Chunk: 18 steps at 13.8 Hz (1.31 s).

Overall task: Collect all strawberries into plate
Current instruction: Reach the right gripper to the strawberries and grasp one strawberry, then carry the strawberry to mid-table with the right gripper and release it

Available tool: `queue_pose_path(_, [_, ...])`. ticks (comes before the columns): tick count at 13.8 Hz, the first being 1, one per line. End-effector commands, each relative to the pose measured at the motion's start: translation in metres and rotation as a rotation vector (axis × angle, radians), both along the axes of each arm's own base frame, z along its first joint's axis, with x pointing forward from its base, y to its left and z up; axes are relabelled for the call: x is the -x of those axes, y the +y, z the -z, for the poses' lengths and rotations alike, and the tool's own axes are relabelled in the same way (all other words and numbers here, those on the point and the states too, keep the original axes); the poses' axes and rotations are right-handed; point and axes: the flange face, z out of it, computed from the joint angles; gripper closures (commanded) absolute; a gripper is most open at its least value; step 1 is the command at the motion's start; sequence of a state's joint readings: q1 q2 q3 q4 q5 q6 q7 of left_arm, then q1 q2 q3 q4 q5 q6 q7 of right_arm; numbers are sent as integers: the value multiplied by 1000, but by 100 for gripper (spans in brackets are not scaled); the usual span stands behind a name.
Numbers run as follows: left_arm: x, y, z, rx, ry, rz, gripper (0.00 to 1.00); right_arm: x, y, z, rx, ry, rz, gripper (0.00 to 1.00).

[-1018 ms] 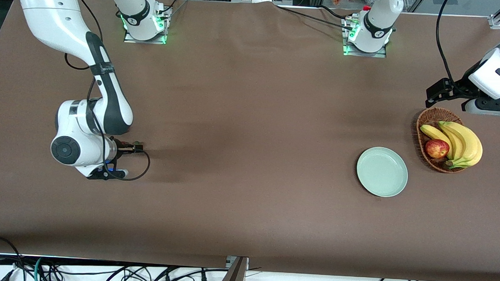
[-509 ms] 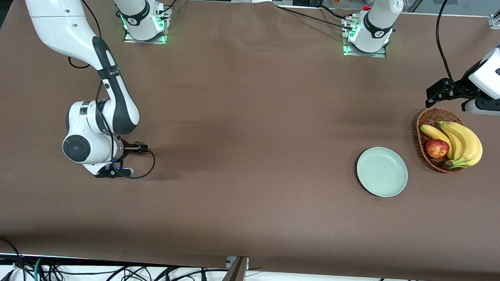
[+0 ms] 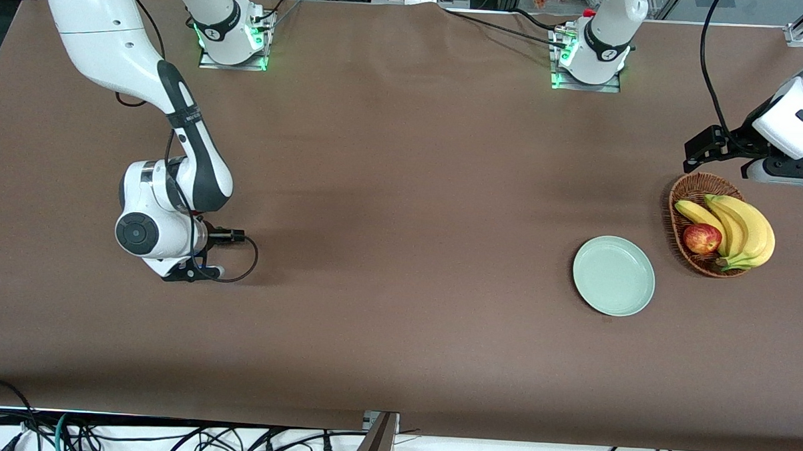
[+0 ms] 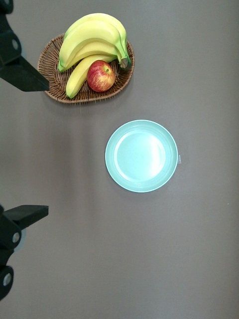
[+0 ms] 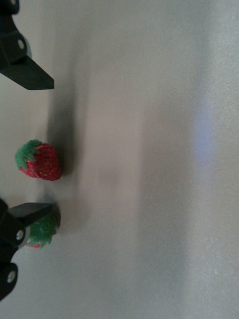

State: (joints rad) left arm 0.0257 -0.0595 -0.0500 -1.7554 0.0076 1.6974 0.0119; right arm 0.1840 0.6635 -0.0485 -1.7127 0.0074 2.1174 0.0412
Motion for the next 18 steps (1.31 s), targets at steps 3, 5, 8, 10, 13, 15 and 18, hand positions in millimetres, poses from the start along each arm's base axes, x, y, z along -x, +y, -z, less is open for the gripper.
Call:
queue_pose_path(3, [1,1,-4,18,3,-2,0,8,1,7,-9,6,25,11])
queue_pose_path(5, [1,1,-4,18,3,-2,0,11,2,9,-7,13,26,33])
queue_pose_path(8, [1,-3,-4,18,3,0,0,14,2,11,-4,28,27,72])
queue_pose_path(10, [1,-1,-5,18,2,-2,0,13,2,9,-5,27,27,94])
queue_pose_path(13, [1,-1,-5,18,2,-3,0,6,45,-14,-39,17,-24,96])
queue_pose_path(15, [1,-2,-5,18,2,-2,0,8,97,-26,-34,0,52,96])
queue_pose_path(18, [1,-1,-5,18,2,-3,0,15,188,-33,-24,-56,185,96])
